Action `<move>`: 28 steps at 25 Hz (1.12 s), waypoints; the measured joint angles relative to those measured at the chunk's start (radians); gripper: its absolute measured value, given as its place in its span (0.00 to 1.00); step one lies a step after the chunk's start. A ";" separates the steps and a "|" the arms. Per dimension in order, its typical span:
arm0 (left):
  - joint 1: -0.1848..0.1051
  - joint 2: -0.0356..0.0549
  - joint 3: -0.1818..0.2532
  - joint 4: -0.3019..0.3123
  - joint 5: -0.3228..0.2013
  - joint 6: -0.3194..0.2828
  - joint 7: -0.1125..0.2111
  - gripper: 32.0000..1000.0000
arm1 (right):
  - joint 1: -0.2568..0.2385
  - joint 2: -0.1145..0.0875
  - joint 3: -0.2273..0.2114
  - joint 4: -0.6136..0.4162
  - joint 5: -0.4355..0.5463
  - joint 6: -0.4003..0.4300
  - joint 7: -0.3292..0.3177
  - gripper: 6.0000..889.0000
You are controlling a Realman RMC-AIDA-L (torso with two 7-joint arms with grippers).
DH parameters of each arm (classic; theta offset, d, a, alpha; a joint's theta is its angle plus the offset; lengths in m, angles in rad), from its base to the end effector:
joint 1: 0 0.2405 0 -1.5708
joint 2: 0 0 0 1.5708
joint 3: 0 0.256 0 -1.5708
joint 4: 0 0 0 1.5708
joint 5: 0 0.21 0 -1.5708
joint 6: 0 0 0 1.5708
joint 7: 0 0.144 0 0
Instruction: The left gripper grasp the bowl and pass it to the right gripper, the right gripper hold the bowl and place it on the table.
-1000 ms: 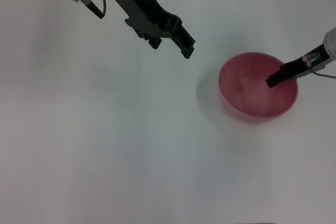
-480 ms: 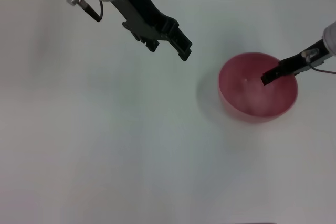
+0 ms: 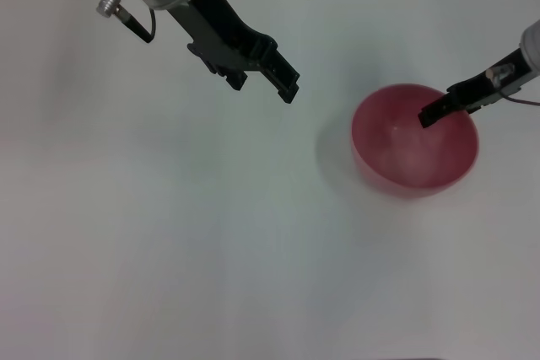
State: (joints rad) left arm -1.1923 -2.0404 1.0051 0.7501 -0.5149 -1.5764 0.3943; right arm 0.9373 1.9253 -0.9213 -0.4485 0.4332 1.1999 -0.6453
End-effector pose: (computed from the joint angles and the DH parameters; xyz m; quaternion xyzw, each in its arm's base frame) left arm -0.0822 0.4260 -0.0123 -0.8785 -0.4472 0.1313 0.1048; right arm 0.2639 0.4221 0.0114 -0.8222 0.5119 -0.1427 0.2040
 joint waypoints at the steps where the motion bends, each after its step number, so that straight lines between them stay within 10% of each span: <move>1: 0.000 0.0003 0.000 0.000 -0.002 -0.001 0.000 0.86 | 0.000 0.000 -0.001 -0.009 -0.002 0.011 0.004 0.99; 28: 0.063 0.0116 -0.015 0.005 -0.007 -0.016 -0.009 0.86 | 0.044 0.005 -0.016 -0.318 -0.071 0.411 0.153 0.99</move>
State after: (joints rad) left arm -1.1294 -2.0288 0.9902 0.7551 -0.5215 -1.5922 0.3857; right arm 0.9813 1.9307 -0.9373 -0.7665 0.3620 1.6110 -0.4928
